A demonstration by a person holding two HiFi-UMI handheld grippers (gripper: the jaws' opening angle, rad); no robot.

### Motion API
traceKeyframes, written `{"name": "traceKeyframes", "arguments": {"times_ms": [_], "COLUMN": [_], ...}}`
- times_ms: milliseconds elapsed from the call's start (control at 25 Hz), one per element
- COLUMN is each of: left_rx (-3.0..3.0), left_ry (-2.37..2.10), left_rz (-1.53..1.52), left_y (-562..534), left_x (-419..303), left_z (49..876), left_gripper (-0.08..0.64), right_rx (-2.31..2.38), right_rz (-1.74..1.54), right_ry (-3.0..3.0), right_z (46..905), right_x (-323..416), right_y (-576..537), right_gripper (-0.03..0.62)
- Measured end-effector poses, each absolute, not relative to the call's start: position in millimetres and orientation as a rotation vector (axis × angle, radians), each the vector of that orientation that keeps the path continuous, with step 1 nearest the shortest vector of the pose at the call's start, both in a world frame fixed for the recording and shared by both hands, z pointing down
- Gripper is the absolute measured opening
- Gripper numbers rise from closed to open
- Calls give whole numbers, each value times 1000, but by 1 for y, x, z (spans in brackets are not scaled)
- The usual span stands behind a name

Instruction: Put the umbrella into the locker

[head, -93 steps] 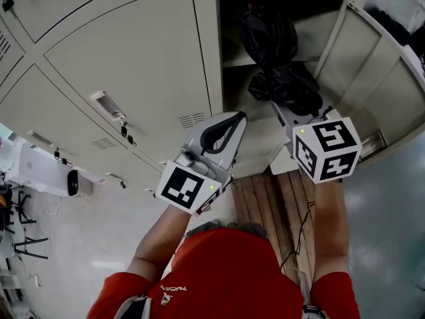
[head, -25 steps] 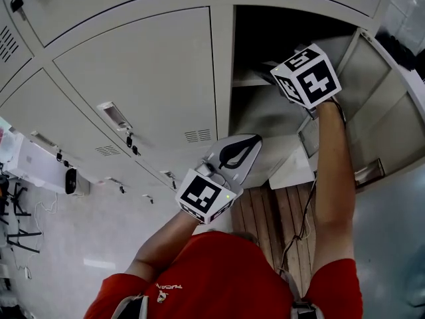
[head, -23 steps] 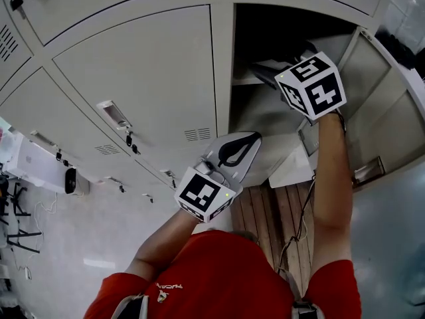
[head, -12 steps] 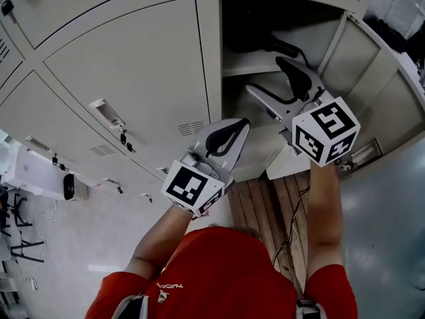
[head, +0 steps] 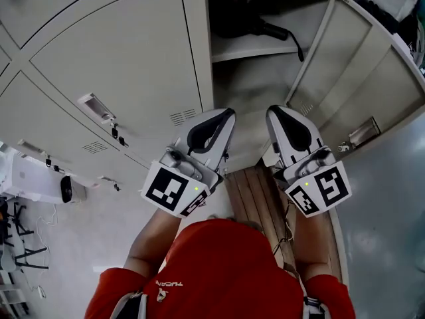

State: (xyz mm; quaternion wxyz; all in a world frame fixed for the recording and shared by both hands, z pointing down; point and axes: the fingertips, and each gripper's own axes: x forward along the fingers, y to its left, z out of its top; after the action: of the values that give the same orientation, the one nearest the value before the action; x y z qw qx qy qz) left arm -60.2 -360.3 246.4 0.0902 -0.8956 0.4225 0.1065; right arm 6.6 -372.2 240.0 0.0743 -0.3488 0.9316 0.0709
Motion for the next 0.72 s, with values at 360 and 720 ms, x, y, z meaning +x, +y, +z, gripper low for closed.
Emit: {"name": "traceKeyframes", "arguments": {"times_ms": [360,720], "left_rx": [-2699,-2721], "left_ry": [1202,1205], "left_rz": [290,274], "left_y": [-344,-334], "left_x": [-51,-54], "left_z": [254,264], "left_gripper": [5,5], "right_rx": [-1033,-1079], "right_rz": [159,167], "right_ry": [2770,2781], "right_z": [260,276], "right_x": [5,-3], "right_y": [-340,-333], "right_gripper": [3,3]}}
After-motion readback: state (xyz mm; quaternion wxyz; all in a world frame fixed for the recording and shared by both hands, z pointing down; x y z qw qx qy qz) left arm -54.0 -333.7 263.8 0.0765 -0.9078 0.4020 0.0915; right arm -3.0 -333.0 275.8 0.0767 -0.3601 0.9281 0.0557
